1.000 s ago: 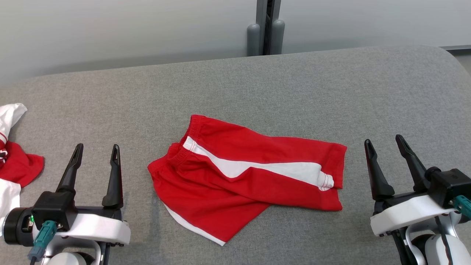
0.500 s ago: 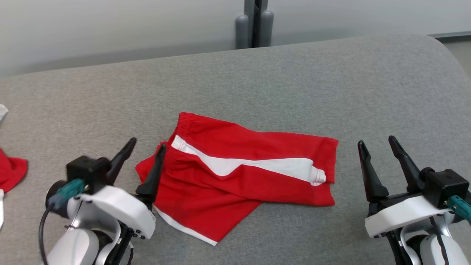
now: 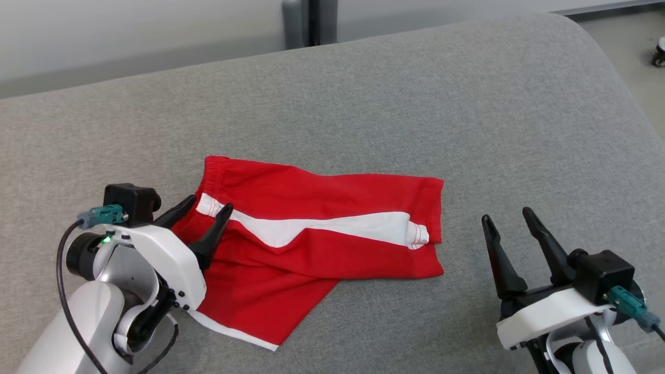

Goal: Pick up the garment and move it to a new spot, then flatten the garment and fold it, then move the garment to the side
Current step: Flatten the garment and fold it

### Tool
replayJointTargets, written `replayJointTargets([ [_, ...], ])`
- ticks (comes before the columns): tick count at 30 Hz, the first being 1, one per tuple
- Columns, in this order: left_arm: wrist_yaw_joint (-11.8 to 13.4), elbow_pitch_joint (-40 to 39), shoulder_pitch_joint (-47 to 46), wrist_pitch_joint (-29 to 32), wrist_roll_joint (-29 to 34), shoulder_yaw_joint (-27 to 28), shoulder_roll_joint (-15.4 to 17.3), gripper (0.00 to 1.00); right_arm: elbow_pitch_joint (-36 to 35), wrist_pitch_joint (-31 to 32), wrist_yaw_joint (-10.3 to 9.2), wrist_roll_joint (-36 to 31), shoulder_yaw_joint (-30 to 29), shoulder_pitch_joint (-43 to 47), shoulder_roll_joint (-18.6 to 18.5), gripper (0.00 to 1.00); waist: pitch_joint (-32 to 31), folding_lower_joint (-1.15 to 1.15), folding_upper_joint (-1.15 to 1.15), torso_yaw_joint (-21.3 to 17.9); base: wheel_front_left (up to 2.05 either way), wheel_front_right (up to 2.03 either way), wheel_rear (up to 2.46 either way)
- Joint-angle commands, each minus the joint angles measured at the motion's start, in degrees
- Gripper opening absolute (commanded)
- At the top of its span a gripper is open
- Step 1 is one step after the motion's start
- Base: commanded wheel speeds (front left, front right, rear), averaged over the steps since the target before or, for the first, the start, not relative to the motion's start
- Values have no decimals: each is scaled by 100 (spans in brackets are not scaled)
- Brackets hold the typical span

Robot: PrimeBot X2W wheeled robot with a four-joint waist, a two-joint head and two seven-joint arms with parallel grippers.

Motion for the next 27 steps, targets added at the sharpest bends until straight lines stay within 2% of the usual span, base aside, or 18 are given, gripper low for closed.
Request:
replayJointTargets([
  [1, -82, 101, -153, 58, -61, -20, 27, 100, 21, -56, 1, 73, 29, 68, -28, 100, 58, 0, 0, -59, 0, 0, 0],
  [2, -105, 166, -191, 70, -72, -16, 31, 100, 52, -59, 1, 88, 74, 62, -28, 100, 72, 0, 0, -79, 0, 0, 0],
  [3, -129, 213, -228, 79, -79, -27, 30, 73, 82, -57, 2, 106, 113, 59, -28, 100, 84, 0, 0, -94, 0, 0, 0],
  [4, -146, 248, -269, 71, -85, -33, 26, 0, 117, -54, 2, 141, 162, 47, -27, 100, 104, 0, 0, -105, 0, 0, 0],
  [12, -215, 418, -445, 68, -29, -122, -2, 0, 535, 60, 2, 392, 760, -227, -27, 100, 230, 0, 0, -52, 0, 0, 0],
  [25, -277, 585, -670, -6, 15, -217, -70, 0, 2022, -75, 2, 855, 1580, -1145, -32, 100, 441, 0, 0, 148, 0, 0, 0],
  [26, -270, 599, -680, -15, 24, -216, -66, 0, 2088, -123, 2, 883, 1642, -1199, -30, 91, 454, 0, 0, 153, 0, 0, 0],
  [27, -266, 600, -695, -32, 30, -214, -65, 0, 2154, -157, 2, 918, 1696, -1251, -35, 57, 466, 0, 0, 156, 0, 0, 0],
])
